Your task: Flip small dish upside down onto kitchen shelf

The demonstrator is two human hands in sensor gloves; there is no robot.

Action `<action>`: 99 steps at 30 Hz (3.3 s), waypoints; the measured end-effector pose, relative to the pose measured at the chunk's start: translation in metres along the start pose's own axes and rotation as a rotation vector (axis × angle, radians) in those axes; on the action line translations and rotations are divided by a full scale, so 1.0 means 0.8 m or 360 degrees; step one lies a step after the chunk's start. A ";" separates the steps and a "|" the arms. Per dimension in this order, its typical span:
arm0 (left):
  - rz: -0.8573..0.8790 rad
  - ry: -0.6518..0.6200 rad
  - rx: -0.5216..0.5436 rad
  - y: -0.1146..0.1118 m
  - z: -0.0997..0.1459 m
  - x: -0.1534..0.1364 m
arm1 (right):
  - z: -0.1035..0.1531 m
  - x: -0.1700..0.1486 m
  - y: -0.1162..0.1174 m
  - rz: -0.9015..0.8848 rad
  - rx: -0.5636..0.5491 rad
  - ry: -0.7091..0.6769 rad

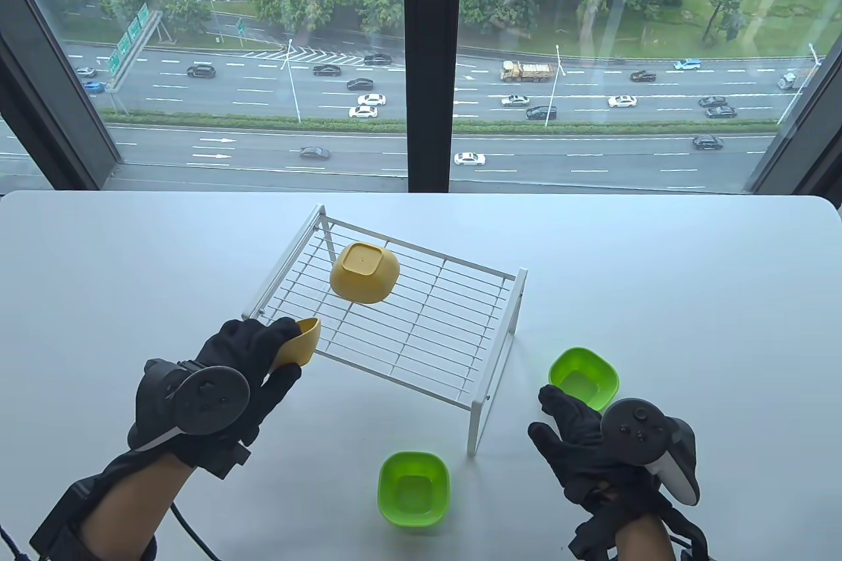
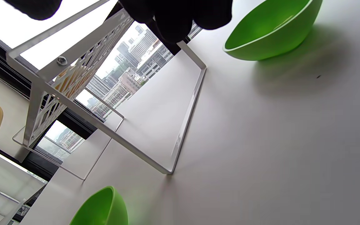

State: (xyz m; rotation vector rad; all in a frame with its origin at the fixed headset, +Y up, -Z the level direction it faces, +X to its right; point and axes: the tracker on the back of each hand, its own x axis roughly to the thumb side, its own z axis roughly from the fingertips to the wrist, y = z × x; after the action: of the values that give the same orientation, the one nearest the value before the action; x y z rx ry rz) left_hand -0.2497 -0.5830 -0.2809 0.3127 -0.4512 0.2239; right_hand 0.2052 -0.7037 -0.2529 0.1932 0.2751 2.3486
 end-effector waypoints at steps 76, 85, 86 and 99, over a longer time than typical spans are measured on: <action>0.0230 0.0937 -0.0643 -0.092 -0.129 -0.017 | -0.006 -0.002 0.004 -0.0036 0.0125 0.0019; -0.0071 0.1002 -0.0784 -0.101 -0.139 -0.003 | -0.005 -0.002 0.002 -0.0046 0.0117 0.0005; -0.0078 0.1001 -0.0753 -0.101 -0.138 -0.003 | -0.005 -0.002 0.001 -0.0044 0.0118 0.0003; -0.0009 0.0457 -0.0076 -0.025 -0.077 0.006 | -0.005 0.002 0.003 0.0019 0.0134 -0.0052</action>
State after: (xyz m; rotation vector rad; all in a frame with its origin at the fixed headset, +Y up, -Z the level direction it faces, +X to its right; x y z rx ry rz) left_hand -0.2159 -0.5800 -0.3366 0.2306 -0.1719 0.2476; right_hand 0.2018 -0.7044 -0.2559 0.2740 0.3579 2.3456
